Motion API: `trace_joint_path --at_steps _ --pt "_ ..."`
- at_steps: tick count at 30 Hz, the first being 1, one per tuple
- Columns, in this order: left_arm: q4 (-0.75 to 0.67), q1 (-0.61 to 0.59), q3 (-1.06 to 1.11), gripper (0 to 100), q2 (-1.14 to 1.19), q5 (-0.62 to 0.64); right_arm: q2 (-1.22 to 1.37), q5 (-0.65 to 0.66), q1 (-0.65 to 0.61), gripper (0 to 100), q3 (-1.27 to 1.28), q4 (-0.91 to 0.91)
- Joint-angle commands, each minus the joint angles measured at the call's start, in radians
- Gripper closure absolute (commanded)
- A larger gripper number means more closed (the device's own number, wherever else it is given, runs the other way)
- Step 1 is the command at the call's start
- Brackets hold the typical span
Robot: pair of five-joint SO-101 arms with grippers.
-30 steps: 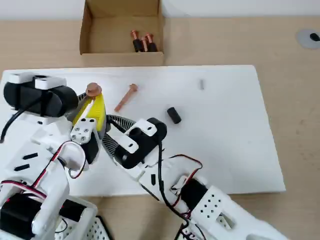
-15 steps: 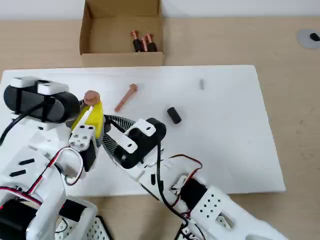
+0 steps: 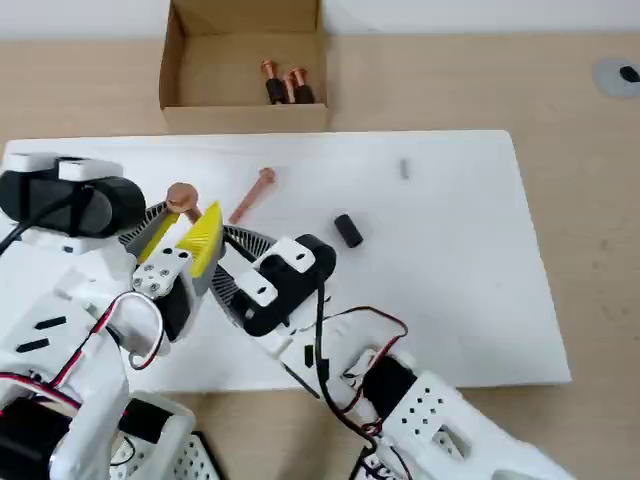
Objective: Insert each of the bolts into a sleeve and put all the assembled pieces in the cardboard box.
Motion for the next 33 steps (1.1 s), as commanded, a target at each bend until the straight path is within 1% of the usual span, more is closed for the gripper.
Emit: trace_joint_path --at_steps 1,7,9,12,18,21,27,30,33 --pt "0.002 -0.009 -0.035 86 -0.001 0.009 -0.030 0.009 0.018 98.9 -0.045 -0.020" --pt "0.003 -0.006 -0.037 86 -0.001 0.009 -0.030 0.009 0.018 98.9 -0.047 -0.020" --pt "0.012 -0.005 -0.037 86 -0.001 -0.015 -0.030 0.009 0.018 98.9 -0.047 -0.020" --pt "0.075 -0.005 -0.040 85 -0.001 -0.077 -0.030 0.008 0.018 98.9 -0.045 -0.020" --pt "0.121 -0.005 -0.043 85 -0.001 -0.091 -0.030 0.006 0.018 98.9 -0.045 -0.020" --pt "0.126 -0.005 -0.043 85 -0.001 -0.118 -0.030 0.006 0.018 98.9 -0.045 -0.018" --pt "0.123 -0.006 -0.044 85 -0.001 -0.124 -0.030 0.006 0.018 98.9 -0.051 0.021" --pt "0.129 -0.006 -0.044 82 -0.001 -0.117 -0.030 0.006 0.018 98.9 -0.050 0.021" --pt "0.130 -0.006 -0.078 82 -0.001 -0.103 -0.030 0.006 0.018 98.9 -0.051 0.021"
